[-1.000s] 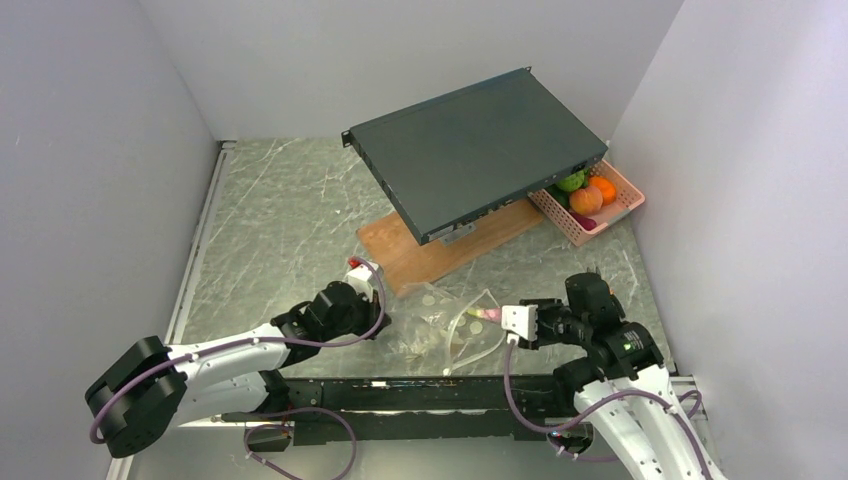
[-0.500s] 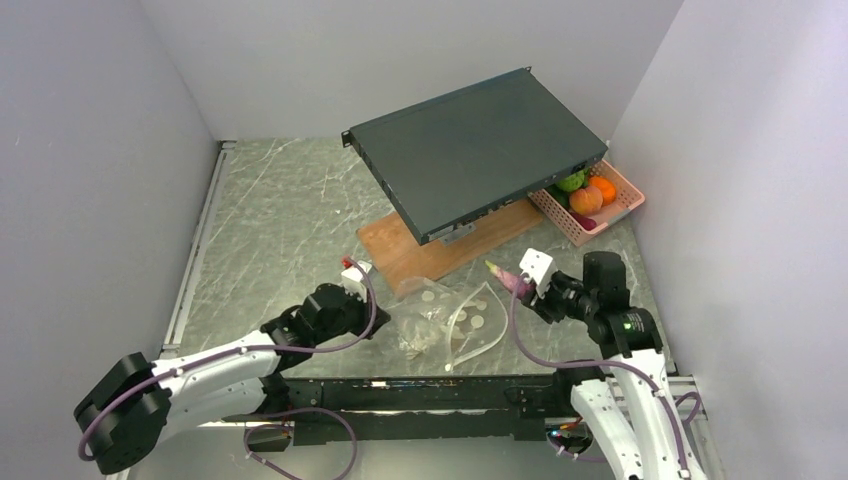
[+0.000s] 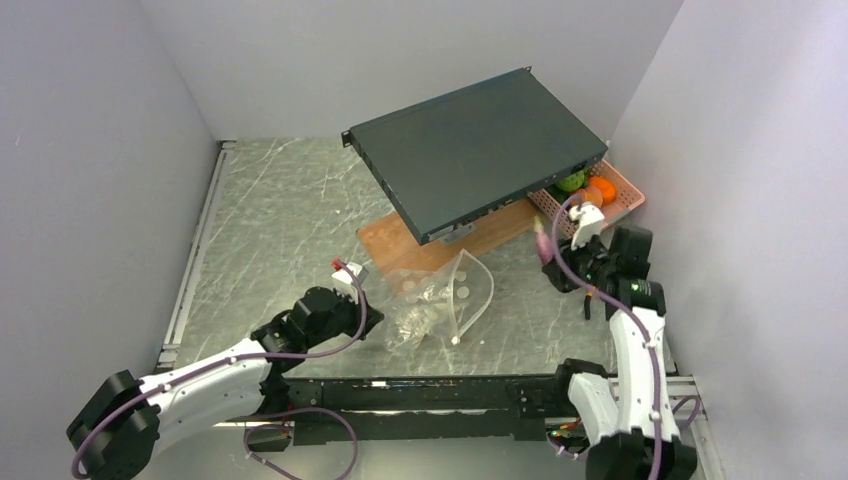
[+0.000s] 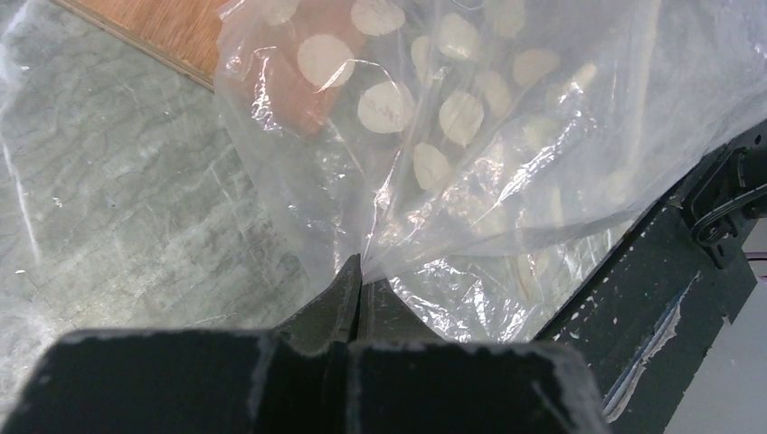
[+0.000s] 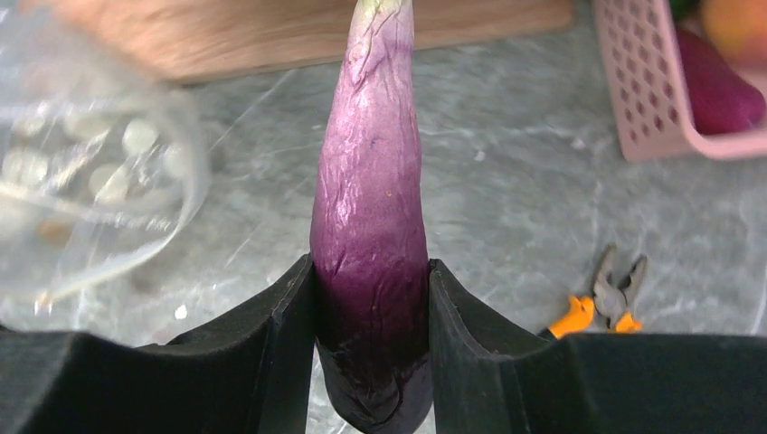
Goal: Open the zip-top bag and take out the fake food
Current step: Place the fake vegetable in the bin.
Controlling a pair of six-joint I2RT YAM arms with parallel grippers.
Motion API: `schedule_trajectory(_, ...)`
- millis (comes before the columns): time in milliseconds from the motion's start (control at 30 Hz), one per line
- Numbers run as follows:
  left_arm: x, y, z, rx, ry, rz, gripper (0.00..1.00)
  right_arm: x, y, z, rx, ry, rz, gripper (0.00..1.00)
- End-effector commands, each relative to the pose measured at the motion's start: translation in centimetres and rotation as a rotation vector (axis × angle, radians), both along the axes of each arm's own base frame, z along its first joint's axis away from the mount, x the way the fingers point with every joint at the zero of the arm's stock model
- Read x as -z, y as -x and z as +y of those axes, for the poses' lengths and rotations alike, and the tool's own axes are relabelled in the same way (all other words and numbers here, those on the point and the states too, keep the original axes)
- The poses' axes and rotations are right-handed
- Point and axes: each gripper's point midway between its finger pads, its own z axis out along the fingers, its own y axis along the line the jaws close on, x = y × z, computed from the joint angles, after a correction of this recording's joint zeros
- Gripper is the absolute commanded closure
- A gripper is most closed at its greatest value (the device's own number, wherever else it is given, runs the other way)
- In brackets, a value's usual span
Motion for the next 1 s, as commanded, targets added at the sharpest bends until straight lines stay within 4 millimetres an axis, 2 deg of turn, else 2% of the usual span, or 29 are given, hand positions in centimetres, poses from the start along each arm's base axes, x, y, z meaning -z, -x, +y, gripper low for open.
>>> schedule_trajectory(0,-0.5,-0.4,0.3,-0.001,0.001,-0.041,1.00,-3.1,-3.3,-3.0,0.212,-0.195,-0.005,1.00)
schedule_trajectory(100,-0.7,-0.6,0.4,0.000,-0.002,-0.049,1.00,-2.8,-4.3,-5.1,0.308,-0.309,0.046,1.00)
schedule_trajectory(400,-1.1,-1.1,0.6,-0.007,-0.008,-0.067,1.00,-3.2,-8.9,-10.3,0.464,-0.319,0.057,1.00)
schedule_trajectory(600,-1.2,-1.2,0.5,-0.005,0.000,-0.065,1.00,-3.8,-12.4,-12.5,0.504,-0.337,0.079,1.00)
schedule_trajectory(833,-1.4,-1.6,0.5,-0.009,-0.002,-0.075,1.00,-3.5,-16.3,-14.4,0.511,-0.359,0.121,1.00)
schedule_trajectory(967,-1.4,-1.8,0.3,-0.005,-0.009,-0.075,1.00,-3.5,-18.2,-15.9,0.511,-0.293,0.104,0.99)
